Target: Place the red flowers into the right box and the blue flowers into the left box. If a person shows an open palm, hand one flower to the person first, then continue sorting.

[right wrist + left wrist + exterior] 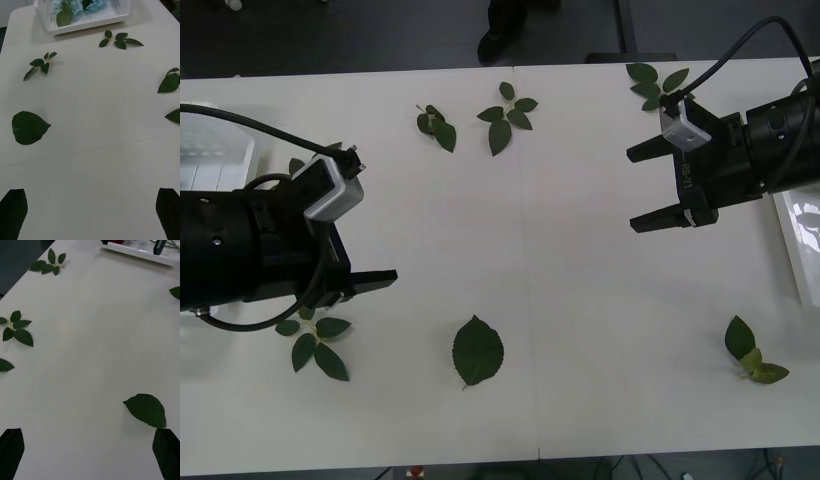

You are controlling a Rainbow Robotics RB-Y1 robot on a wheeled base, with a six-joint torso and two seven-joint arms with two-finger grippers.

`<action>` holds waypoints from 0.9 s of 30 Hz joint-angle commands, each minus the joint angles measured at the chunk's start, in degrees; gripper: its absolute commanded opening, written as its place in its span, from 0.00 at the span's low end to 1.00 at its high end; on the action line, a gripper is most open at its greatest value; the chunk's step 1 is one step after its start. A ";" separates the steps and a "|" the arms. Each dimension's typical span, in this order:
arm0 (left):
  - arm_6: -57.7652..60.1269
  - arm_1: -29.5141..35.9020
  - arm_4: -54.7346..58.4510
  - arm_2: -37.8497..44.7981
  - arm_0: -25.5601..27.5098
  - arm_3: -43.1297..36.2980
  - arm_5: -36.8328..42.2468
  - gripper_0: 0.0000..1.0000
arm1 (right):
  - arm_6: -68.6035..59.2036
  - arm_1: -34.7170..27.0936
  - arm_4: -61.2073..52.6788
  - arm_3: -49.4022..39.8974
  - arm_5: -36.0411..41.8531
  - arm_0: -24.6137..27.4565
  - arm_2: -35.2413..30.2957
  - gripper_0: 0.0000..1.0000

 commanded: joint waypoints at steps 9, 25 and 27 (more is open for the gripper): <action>-26.88 2.62 38.13 1.97 2.30 34.01 -4.95 1.00 | -0.93 1.15 -0.60 -1.51 -0.38 0.06 -0.01 1.00; -26.88 21.25 64.85 -13.24 5.03 32.87 -19.10 1.00 | -0.93 1.15 -0.60 -1.51 -0.38 0.06 -0.01 1.00; -26.88 22.39 64.50 -13.24 4.68 32.87 -19.28 1.00 | -0.93 1.15 -0.60 -1.51 -0.38 0.06 -0.01 1.00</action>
